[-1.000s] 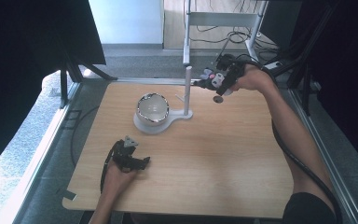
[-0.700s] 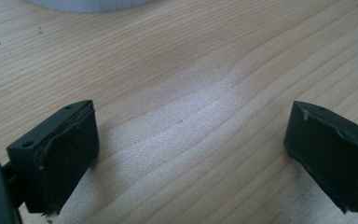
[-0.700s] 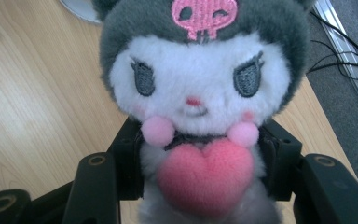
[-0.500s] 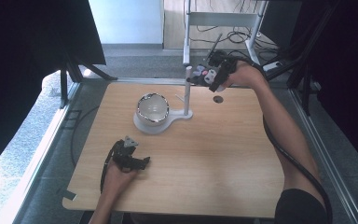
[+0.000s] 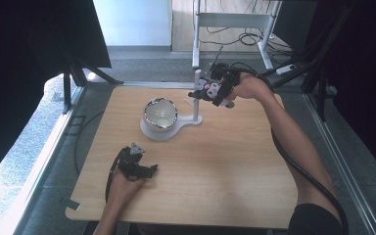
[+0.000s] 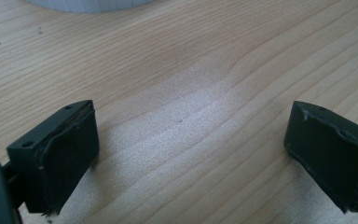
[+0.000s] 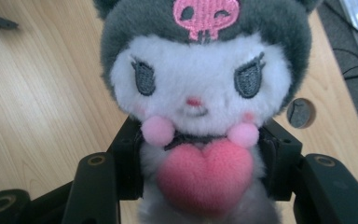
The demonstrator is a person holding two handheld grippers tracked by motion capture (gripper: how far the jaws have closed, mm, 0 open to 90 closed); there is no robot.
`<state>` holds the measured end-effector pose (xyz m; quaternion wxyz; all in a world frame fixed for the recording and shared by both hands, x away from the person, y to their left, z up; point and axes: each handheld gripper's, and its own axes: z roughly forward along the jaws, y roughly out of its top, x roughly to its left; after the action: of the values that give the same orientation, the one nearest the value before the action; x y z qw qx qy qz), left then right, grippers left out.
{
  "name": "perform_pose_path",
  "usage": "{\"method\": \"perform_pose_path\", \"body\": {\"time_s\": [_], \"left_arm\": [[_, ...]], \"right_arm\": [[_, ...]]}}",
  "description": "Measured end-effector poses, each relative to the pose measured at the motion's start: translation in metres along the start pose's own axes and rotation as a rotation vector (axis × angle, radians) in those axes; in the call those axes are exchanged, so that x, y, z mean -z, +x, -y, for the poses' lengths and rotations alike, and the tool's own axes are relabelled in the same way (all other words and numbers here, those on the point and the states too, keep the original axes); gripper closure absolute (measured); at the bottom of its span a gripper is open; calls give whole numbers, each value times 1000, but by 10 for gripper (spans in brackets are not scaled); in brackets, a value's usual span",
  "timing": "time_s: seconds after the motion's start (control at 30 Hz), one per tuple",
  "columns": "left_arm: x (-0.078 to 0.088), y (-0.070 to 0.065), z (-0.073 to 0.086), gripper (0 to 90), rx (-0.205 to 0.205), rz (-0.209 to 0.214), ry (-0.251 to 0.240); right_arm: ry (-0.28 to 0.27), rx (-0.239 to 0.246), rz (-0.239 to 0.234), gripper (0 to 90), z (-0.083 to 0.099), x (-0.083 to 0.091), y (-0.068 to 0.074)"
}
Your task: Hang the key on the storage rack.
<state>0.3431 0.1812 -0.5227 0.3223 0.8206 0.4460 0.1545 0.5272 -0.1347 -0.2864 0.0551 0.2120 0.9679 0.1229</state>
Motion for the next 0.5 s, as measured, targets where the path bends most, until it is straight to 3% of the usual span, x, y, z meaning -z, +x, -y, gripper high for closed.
{"method": "perform_pose_path", "body": {"time_s": [0.37,0.5], "left_arm": [[0,0,0,30,0,-1,0],[0,0,0,30,1,-2,-3]], "right_arm": [[21,-9,-29,447,14,-32,1],[16,-35,-37,444,18,-43,0]]}}
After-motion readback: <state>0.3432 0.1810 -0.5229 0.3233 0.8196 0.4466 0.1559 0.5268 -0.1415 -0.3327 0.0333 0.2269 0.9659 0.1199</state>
